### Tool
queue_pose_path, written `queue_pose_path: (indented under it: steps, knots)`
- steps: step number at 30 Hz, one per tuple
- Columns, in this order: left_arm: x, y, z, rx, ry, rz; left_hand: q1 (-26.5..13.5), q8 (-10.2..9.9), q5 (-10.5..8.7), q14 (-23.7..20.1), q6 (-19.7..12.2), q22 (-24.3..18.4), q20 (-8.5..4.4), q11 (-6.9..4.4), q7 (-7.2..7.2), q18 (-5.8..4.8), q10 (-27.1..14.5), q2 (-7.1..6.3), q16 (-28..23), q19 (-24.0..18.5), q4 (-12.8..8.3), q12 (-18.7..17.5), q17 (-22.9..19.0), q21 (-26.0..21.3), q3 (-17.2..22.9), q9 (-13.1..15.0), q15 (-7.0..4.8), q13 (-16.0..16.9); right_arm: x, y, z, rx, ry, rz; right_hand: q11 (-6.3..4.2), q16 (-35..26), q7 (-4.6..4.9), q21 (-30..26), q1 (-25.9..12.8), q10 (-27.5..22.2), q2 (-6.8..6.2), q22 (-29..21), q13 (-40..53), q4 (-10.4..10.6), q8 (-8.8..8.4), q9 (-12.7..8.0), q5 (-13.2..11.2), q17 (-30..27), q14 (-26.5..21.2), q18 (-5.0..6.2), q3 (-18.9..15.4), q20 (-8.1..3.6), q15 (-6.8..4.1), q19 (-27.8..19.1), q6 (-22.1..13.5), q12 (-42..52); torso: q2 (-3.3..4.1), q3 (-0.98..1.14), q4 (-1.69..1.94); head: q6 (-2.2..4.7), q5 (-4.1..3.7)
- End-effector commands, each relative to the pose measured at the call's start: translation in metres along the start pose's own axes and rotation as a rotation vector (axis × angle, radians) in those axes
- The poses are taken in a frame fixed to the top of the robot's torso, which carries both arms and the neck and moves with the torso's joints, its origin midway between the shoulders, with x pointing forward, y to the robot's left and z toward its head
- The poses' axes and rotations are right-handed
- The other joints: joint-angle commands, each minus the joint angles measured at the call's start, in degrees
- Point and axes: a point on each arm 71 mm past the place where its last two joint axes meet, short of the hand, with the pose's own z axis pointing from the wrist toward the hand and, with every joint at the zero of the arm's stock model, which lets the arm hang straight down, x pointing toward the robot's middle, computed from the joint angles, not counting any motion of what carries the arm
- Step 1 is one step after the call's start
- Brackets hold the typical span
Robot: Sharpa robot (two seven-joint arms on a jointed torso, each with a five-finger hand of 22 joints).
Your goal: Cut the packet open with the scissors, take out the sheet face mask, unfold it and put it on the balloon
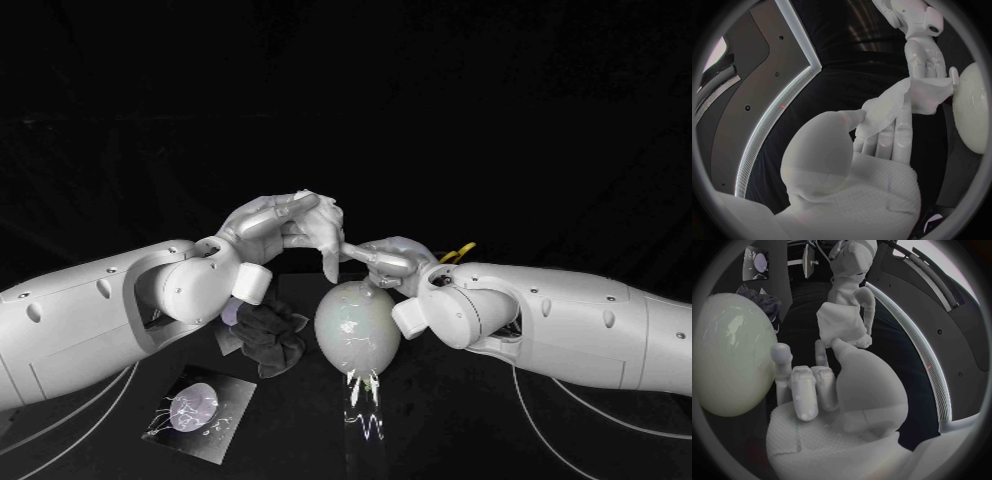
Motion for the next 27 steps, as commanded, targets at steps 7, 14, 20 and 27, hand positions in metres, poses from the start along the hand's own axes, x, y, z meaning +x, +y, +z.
queue_pose_path:
  steps: [7, 14, 20, 27]
  knots:
    - [0.0023, -0.0016, 0.0010, 0.010, 0.015, -0.002, -0.09, 0.15, 0.21, 0.09, 0.31, 0.01, -0.13, 0.03, 0.09, 0.64, 0.48, 0.45, 0.34, 0.23, -0.09, 0.26, 0.08, 0.22, 0.06, 0.09, -0.24, 0.00, 0.0023, 0.0020, -0.0005, -0.020, 0.034, 0.020, 0.29, 0.20, 0.36, -0.20, -2.15, 5.87, -0.07, -0.11, 15.09, 1.72, -0.13, -0.26, 0.05, 15.09, 5.87, 0.29, -1.01, 0.36, 0.15, -0.19, -0.72, 0.27, 0.01, -0.01, 0.00, -0.02, -0.10]
    - [0.0025, -0.0016, 0.0011, 0.009, 0.015, -0.002, -0.09, 0.15, 0.21, 0.09, 0.31, 0.01, -0.13, 0.03, 0.09, 0.64, 0.48, 0.45, 0.34, 0.23, -0.09, 0.26, 0.08, 0.22, 0.06, 0.09, -0.24, 0.00, 0.0042, 0.0018, 0.0001, -0.017, 0.044, 0.015, 0.15, 0.20, 0.16, -0.21, -0.34, 5.87, -0.14, -0.03, 15.09, 0.54, 0.04, -0.32, -0.08, 15.09, 5.87, 0.35, -0.69, 0.42, 0.10, -0.32, -0.66, 0.27, 0.02, -0.03, 0.01, -0.02, -0.11]
    - [0.0024, -0.0016, 0.0011, 0.010, 0.015, -0.002, -0.09, 0.15, 0.21, 0.09, 0.31, 0.01, -0.13, 0.03, 0.09, 0.64, 0.48, 0.45, 0.34, 0.23, -0.09, 0.26, 0.08, 0.22, 0.06, 0.09, -0.24, 0.00, 0.0055, 0.0018, 0.0012, -0.014, 0.038, -0.002, -0.18, 0.20, -0.20, -0.14, 2.81, 5.87, 0.01, 0.13, 15.09, -1.86, 0.39, -0.33, -0.34, 15.09, 5.87, 0.39, 0.47, 0.28, -0.15, -0.32, -0.25, 0.27, 0.01, -0.01, 0.03, 0.06, 0.17]
    - [0.0023, -0.0016, 0.0010, 0.010, 0.015, -0.002, -0.09, 0.15, 0.21, 0.09, 0.31, 0.01, -0.13, 0.03, 0.09, 0.64, 0.48, 0.45, 0.34, 0.23, -0.09, 0.26, 0.08, 0.22, 0.06, 0.09, -0.24, 0.00, 0.0029, 0.0023, 0.0019, -0.021, -0.010, -0.024, -1.43, 0.20, -1.57, 1.78, 8.32, 5.87, 1.16, 1.76, 15.09, -5.85, 1.73, 0.21, -0.37, 15.09, 5.87, 0.00, 3.18, -0.21, -0.97, 1.96, 1.80, 0.27, -0.01, -0.04, 0.04, -0.04, -0.02]
